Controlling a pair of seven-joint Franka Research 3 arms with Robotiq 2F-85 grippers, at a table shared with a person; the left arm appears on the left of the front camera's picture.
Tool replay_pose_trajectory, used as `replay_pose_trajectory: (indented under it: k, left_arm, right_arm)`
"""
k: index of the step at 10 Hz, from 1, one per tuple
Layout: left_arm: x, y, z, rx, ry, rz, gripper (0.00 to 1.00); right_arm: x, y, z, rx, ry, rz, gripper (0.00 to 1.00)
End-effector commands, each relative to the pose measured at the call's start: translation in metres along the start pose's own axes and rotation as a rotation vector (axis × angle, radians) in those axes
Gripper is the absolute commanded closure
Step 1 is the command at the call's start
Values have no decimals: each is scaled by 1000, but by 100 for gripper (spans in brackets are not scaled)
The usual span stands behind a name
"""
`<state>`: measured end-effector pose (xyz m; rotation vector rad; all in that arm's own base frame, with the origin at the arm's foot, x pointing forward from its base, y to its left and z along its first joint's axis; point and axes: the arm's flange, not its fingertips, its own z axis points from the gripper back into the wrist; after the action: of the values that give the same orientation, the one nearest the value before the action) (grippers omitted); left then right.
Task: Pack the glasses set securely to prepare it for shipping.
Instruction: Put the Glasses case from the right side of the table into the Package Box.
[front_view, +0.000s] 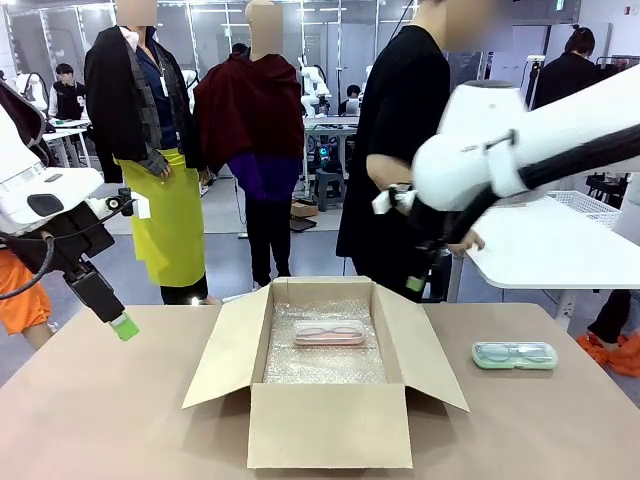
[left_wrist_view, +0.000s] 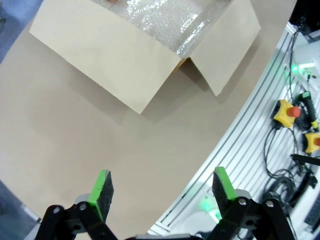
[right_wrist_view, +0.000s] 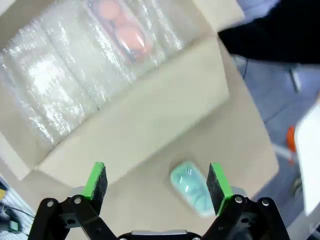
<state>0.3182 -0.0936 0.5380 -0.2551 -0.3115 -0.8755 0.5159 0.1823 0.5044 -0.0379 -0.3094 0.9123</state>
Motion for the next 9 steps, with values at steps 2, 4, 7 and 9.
replay_pose_trajectory:
  k: [2,4,7,9]
  left_arm:
    - [0,0,2,-7,-14,7,0]
    - [0,0,2,-7,-14,7,0]
    - [0,0,2,-7,-14,7,0]
    - [0,0,2,-7,-14,7,0]
  right_arm:
    - [-83,9,17,-54,16,-305,0]
    - [-126,13,22,-33,17,-414,0]
    - [-184,24,31,-29,42,-565,0]
    - [-201,14,26,-30,47,-659,0]
